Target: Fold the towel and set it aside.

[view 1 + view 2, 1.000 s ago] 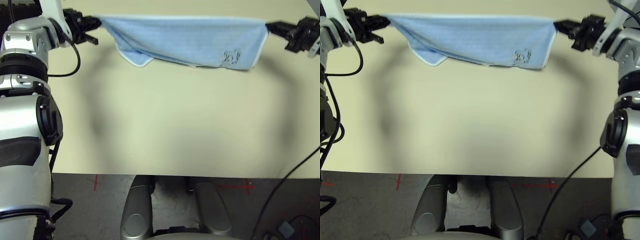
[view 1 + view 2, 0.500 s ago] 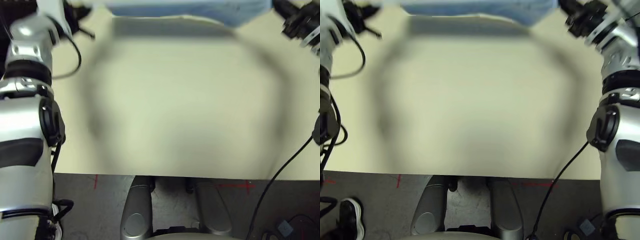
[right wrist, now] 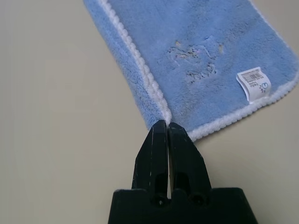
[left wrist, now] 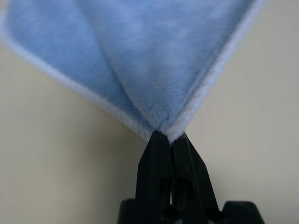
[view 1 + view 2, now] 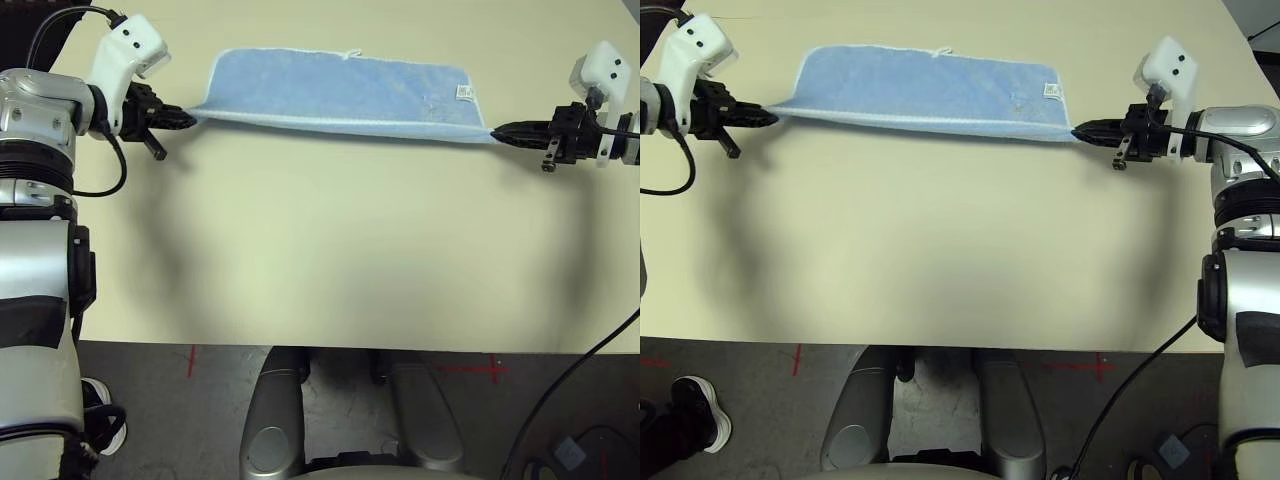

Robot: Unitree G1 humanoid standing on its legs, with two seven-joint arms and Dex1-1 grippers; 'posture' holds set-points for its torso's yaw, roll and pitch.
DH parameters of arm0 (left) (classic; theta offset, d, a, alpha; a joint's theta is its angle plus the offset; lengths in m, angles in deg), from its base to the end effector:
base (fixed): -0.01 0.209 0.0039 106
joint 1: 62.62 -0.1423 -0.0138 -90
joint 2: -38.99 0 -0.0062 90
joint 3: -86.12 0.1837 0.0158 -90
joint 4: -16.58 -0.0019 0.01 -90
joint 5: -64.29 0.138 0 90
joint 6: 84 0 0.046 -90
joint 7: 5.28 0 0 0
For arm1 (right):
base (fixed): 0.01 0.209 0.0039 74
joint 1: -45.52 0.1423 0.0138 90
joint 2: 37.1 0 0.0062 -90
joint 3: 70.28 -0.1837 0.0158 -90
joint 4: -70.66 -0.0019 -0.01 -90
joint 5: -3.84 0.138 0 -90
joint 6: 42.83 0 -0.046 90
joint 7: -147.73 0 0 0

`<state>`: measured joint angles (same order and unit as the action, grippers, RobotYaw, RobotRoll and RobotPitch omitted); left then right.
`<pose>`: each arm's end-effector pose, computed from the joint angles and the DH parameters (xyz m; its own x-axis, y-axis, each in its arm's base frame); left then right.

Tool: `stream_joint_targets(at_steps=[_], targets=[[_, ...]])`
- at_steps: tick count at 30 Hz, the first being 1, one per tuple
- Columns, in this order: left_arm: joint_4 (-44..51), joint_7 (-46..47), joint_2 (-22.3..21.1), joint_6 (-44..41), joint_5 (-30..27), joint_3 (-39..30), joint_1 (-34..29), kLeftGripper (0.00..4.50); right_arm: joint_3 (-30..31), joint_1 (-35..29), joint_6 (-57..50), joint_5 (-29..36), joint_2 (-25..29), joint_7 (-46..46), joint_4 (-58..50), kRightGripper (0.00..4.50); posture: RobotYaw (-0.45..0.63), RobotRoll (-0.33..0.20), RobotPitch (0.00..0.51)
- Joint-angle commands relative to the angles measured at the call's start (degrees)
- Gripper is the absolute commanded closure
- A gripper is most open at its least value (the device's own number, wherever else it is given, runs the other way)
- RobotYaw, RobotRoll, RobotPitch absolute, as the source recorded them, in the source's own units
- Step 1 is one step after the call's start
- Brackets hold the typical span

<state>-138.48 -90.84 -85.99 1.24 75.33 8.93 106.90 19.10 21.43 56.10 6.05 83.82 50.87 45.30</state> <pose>0.3241 0.3199 0.3232 0.5769 -0.5106 -0.6376 0.8102 0.4572 0.3669 0.3243 -0.3294 0.2591 0.5748 0.7392 -0.3510 -0.8085 0.4467 -0.3831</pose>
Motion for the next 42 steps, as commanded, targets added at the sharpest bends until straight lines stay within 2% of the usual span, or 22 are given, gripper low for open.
stream_joint_targets(at_steps=[1,5,8,11,13,17,21,25,29,42], targets=[[5.6,-6.94,-3.12,-2.85,-5.56,6.17,-2.08,4.45,-1.05,0.0,1.59,1.17,1.18,3.12,-0.07,4.5,0.05,0.0,0.352],[19.9,-6.94,-8.07,-13.02,-20.35,16.14,-5.81,4.45,-0.21,0.49,9.62,-0.92,1.33,0.22,1.29,4.5,0.05,0.0,0.351],[26.57,-6.94,-12.8,-15.76,-25.77,22.94,-6.88,4.45,1.01,0.93,13.46,-2.5,1.69,1.34,2.38,4.5,0.05,0.0,0.346],[27.63,-6.94,-16.35,-13.61,-26.74,28.16,-7.26,4.45,1.05,1.49,14.2,-2.48,2.12,5.23,2.9,4.5,0.06,0.0,0.34],[26.68,-6.94,-17.25,-11.55,-26.4,30.09,-6.8,4.45,1.86,1.76,10.98,-1.14,2.73,8.45,2.48,4.5,0.06,0.0,0.337],[23.69,-6.94,-17.52,-7.32,-25.07,33.06,-4.94,4.45,7.01,1.54,4.4,2.36,5.08,9.36,0.33,4.5,0.06,0.0,0.326],[17.12,-6.94,-16.32,1.27,-20.88,34.43,-2.41,4.45,12.29,0.46,5.07,5.39,7.61,9.36,-1.66,4.5,0.06,0.0,0.319],[15.27,-6.94,-17.0,5.98,-20.49,36.54,-1.43,4.45,16.05,-1.34,5.21,9.01,9.18,9.36,-3.82,4.5,0.06,0.0,0.312],[15.13,-6.94,-18.12,10.26,-20.13,39.33,-0.1,4.45,20.68,-5.8,4.08,13.88,12.45,9.36,-8.32,4.5,0.06,0.0,0.312],[21.63,-6.94,-21.14,9.11,-26.84,47.38,1.57,4.45,27.37,-10.87,2.94,21.4,18.14,9.36,-16.04,4.5,0.06,0.0,0.306]])
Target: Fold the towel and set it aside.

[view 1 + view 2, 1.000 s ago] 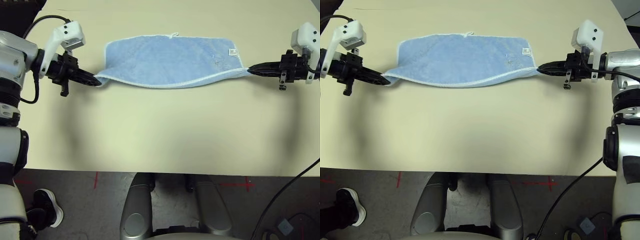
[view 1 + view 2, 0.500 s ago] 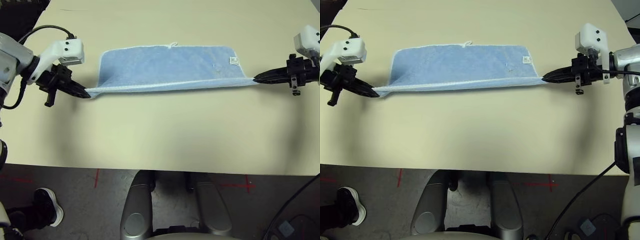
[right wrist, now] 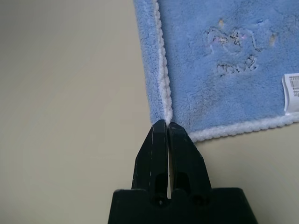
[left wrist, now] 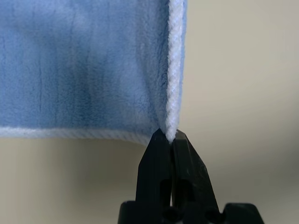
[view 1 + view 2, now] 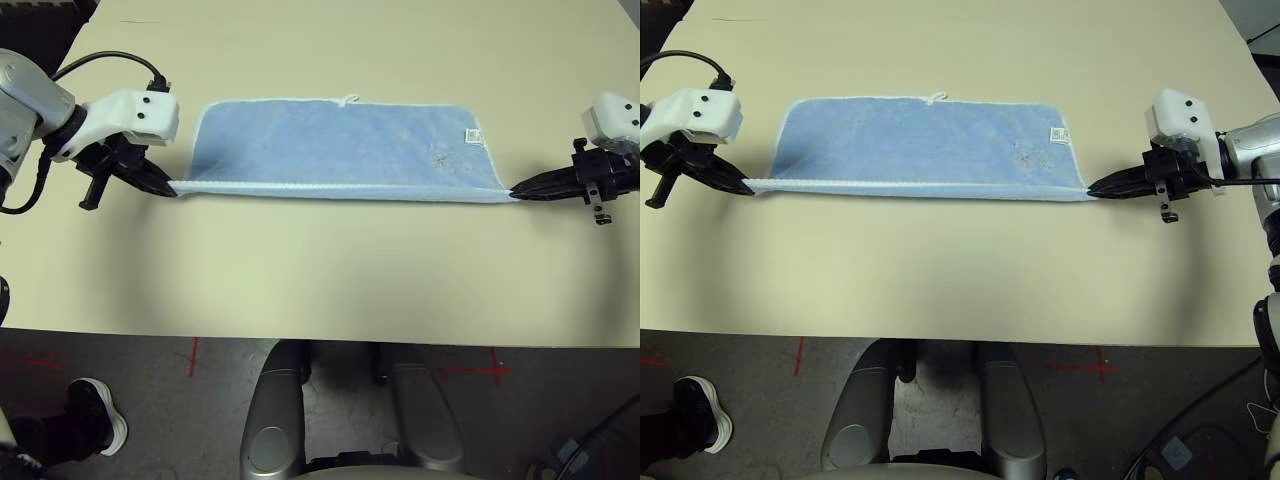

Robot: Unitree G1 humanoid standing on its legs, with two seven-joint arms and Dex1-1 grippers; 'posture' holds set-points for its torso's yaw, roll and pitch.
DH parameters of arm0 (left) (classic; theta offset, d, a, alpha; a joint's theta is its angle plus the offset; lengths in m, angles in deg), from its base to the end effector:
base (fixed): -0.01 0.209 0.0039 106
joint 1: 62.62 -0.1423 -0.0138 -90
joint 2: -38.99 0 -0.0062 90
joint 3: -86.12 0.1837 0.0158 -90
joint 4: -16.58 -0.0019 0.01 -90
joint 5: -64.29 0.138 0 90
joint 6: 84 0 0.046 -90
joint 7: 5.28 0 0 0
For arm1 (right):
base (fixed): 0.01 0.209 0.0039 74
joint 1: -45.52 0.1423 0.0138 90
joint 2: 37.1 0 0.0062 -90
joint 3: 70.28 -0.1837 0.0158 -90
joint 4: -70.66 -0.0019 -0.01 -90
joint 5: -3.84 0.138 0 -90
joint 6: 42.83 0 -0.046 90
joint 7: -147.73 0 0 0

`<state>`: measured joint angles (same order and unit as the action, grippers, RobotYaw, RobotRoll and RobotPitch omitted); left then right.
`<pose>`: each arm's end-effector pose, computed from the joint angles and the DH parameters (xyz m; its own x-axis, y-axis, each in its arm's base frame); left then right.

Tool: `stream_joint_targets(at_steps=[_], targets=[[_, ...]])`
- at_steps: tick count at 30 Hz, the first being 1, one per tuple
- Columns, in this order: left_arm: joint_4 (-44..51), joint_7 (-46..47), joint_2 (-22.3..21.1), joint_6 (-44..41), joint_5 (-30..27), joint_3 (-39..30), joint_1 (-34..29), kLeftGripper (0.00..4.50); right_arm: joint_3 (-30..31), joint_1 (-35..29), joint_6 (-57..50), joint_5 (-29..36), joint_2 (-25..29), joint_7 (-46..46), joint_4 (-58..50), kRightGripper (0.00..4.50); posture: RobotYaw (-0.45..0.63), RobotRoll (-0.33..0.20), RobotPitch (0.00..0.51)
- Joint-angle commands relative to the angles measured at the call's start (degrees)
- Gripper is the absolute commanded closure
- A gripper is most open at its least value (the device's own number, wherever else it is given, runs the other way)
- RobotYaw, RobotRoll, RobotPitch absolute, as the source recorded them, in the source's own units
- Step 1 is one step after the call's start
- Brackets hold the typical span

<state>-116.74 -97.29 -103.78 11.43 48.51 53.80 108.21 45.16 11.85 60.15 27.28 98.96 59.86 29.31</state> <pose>0.3085 0.3012 0.3290 0.2629 -0.3302 -0.9066 0.9605 0.0004 0.2784 0.2987 -0.3404 0.2593 0.3180 0.7195 -0.6175 -0.9345 0.1281 -0.3320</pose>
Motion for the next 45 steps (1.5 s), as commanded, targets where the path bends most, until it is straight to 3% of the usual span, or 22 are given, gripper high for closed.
stream_joint_targets(at_steps=[1,8,14,19,26,35,45], targets=[[0.23,-0.49,-3.45,-1.39,-0.4,2.81,0.36,4.45,1.24,-1.01,-1.13,0.19,2.91,0.37,-0.03,4.5,0.06,0.0,0.305],[1.81,-0.49,-2.91,-6.75,-4.72,3.76,2.59,4.45,-1.01,5.02,1.13,-5.81,-1.43,0.37,6.17,4.5,0.07,0.0,0.295],[-2.41,-0.49,1.1,-8.44,-4.42,3.96,5.41,4.45,-4.08,10.6,5.24,-14.29,-5.61,-0.57,15.02,4.5,0.07,0.0,0.287],[-12.12,-0.49,7.85,-6.2,0.63,0.18,8.34,4.45,-6.68,13.09,8.16,-19.68,-6.81,-3.83,19.39,4.5,0.07,0.0,0.284],[-27.55,5.23,17.33,-0.07,14.02,-12.65,13.38,4.45,-10.02,14.11,10.06,-25.11,-7.51,-8.49,22.6,4.5,0.07,0.0,0.284],[-31.9,12.13,20.42,3.76,27.64,-19.55,13.57,4.45,-11.88,15.63,10.76,-31.08,-9.49,-20.46,23.66,4.5,0.06,0.0,0.288],[-33.1,23.42,22.23,4.72,33.76,-26.72,11.21,4.45,-11.83,16.17,12.64,-35.93,-10.78,-29.19,23.92,4.5,0.06,0.0,0.277]])
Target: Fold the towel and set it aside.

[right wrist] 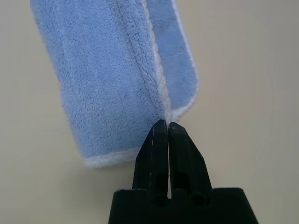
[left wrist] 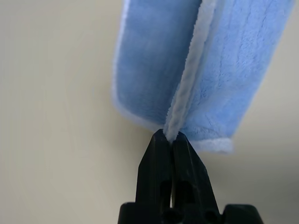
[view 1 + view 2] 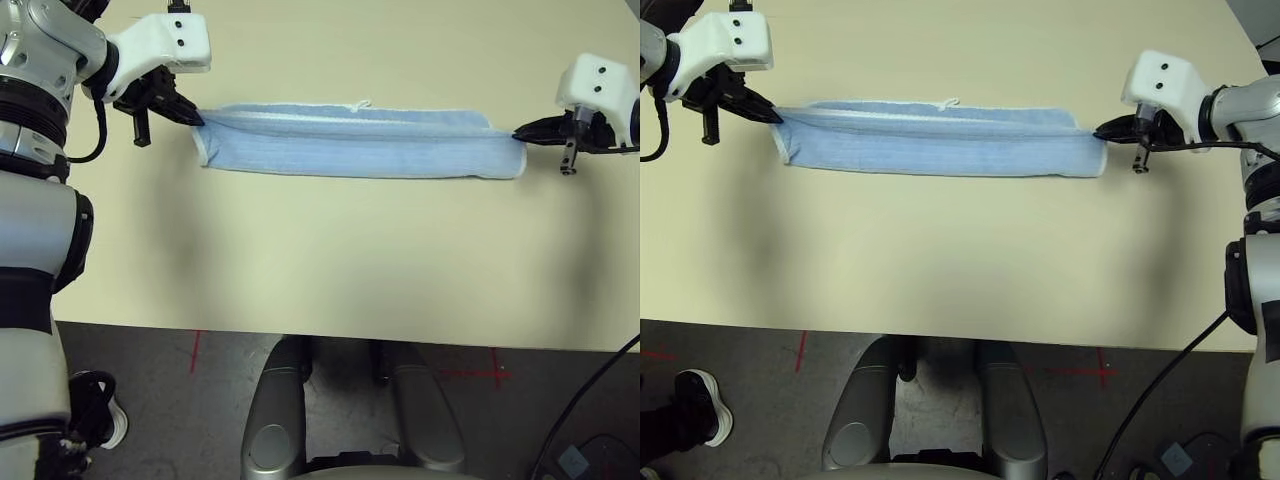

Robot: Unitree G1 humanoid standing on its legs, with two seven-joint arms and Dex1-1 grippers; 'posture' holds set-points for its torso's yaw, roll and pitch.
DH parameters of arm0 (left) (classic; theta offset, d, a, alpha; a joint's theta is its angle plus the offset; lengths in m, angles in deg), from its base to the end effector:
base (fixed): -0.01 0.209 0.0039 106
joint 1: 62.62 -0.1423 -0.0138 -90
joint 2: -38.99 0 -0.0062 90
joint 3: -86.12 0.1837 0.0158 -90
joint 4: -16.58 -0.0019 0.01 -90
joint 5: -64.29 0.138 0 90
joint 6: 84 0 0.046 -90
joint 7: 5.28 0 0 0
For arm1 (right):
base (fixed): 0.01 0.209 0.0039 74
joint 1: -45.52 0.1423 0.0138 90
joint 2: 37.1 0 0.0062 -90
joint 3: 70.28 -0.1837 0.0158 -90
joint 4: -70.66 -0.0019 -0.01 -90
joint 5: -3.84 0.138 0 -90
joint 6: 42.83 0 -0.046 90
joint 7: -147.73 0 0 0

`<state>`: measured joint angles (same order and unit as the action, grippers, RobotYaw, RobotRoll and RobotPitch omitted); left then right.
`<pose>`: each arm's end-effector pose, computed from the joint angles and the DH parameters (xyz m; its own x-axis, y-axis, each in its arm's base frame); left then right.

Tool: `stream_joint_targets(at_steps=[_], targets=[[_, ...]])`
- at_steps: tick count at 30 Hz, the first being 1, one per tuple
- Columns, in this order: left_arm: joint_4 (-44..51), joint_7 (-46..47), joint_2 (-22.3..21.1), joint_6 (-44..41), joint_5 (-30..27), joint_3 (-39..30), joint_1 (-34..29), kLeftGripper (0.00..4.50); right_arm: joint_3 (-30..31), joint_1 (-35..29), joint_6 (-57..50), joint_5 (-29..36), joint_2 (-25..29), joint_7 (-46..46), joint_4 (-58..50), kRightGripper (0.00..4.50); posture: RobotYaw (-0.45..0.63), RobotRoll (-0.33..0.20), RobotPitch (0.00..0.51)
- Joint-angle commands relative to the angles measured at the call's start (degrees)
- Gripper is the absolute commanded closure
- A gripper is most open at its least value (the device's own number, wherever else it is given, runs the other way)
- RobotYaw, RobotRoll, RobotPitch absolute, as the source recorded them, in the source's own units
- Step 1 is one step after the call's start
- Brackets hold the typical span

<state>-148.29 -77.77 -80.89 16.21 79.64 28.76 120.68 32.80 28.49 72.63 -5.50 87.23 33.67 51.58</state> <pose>0.3409 0.2674 0.3598 0.6872 -0.2857 -0.6679 0.7244 0.2008 0.6595 0.3250 -0.3193 0.2864 0.7533 0.4765 -0.4532 -0.6272 0.3131 -0.7132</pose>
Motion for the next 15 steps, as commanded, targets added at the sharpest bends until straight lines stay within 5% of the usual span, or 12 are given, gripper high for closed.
stream_joint_targets(at_steps=[1,15], targets=[[-1.64,5.16,-0.41,0.12,3.09,-2.29,-1.41,4.45,0.68,-0.23,0.23,-3.86,0.59,-4.31,1.6,4.5,0.06,0.0,0.276],[-2.14,13.74,1.77,1.26,7.74,-6.65,-3.15,4.45,2.89,2.73,-2.11,-12.42,-3.52,-19.33,2.1,4.5,0.06,0.0,0.281]])
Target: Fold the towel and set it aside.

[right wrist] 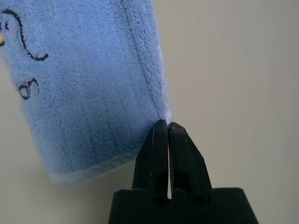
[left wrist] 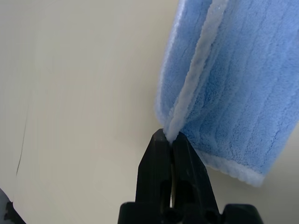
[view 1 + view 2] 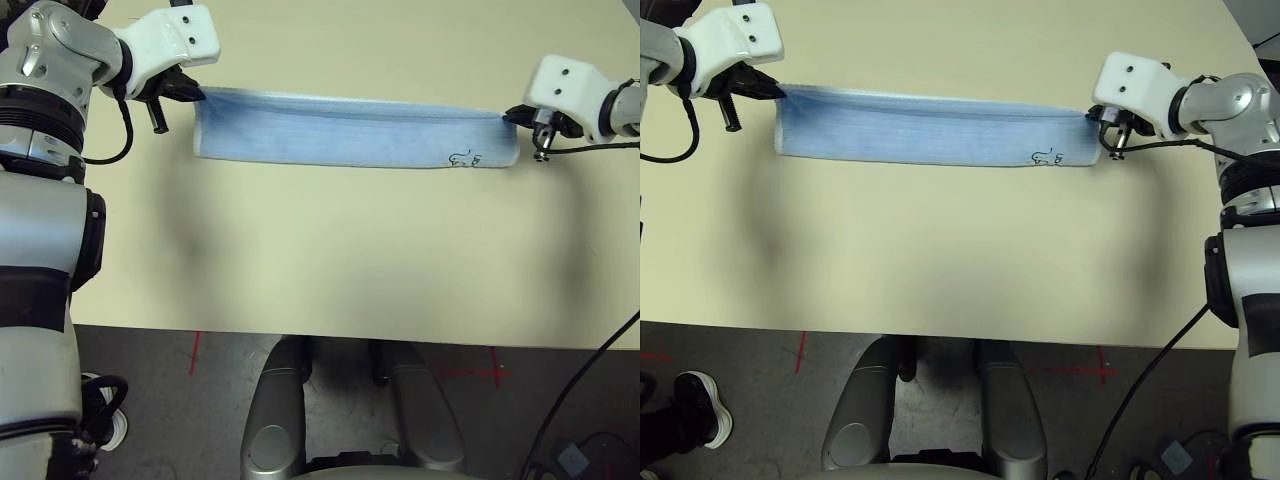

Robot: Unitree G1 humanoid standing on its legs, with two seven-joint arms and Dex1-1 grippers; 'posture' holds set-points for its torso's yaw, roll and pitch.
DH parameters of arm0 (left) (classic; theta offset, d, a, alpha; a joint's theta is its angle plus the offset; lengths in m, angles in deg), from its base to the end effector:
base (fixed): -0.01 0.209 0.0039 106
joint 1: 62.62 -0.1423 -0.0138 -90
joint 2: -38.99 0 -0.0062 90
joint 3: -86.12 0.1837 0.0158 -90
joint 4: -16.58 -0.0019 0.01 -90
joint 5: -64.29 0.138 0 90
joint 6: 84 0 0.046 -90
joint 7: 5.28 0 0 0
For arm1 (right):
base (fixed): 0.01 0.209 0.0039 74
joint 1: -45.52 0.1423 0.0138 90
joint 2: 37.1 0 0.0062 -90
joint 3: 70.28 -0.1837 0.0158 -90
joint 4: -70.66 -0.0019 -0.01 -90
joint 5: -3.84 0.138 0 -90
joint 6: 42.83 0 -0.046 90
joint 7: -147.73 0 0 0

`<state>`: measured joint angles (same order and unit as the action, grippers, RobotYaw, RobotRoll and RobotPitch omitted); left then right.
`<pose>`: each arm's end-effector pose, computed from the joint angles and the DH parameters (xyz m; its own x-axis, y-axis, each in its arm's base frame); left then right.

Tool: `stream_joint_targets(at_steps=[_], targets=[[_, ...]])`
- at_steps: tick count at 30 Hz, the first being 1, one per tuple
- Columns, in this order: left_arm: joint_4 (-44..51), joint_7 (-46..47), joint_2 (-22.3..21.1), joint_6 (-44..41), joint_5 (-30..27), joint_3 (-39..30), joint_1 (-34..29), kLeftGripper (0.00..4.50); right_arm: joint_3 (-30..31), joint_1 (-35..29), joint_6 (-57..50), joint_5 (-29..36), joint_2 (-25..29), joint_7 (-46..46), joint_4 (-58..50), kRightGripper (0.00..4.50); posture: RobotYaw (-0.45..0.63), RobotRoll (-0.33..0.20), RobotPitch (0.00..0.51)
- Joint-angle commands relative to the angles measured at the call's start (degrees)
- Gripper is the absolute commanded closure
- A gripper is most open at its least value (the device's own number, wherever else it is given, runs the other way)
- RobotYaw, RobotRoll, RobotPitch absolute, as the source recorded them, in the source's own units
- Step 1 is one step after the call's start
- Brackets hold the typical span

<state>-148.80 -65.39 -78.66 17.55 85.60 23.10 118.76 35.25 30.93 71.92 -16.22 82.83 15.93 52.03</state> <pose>0.3468 0.2616 0.3482 0.8088 -0.2466 -0.5339 0.5842 0.2332 0.7774 0.3411 -0.2910 0.2836 0.8701 0.3410 -0.3559 -0.4562 0.2839 -0.8434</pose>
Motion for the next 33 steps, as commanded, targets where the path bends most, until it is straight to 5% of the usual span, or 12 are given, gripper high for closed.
stream_joint_targets(at_steps=[1,14,17,26,28,33], targets=[[-1.66,2.03,-0.29,0.0,1.87,-1.32,-1.46,4.45,0.41,0.42,-1.37,-1.94,0.9,-1.59,1.72,4.5,0.06,0.0,0.281],[-1.74,5.06,1.36,0.66,3.58,-4.07,-3.2,4.25,-0.29,0.47,-1.61,-3.07,-1.24,-2.72,0.63,4.5,0.05,0.0,0.286],[-1.73,4.88,1.17,0.2,3.52,-4.81,-2.91,3.48,-2.05,0.4,0.08,-1.4,-2.31,-3.92,0.2,3.75,0.06,0.0,0.287],[-1.09,9.18,-1.03,-0.47,2.8,-8.88,-1.56,0.05,-7.51,0.75,1.08,3.65,-2.31,-7.1,-0.07,0.57,0.06,0.0,0.287],[-0.7,7.87,-1.54,-1.46,0.33,-11.69,-1.28,0.0,-12.19,0.48,-0.67,9.09,-2.62,-3.99,-0.22,0.03,0.06,0.0,0.288],[1.46,-15.05,-0.15,-8.58,-13.57,-23.43,-2.75,0.0,-25.3,-2.2,-14.53,27.3,-4.5,16.82,-4.04,0.03,0.07,0.0,0.289]])
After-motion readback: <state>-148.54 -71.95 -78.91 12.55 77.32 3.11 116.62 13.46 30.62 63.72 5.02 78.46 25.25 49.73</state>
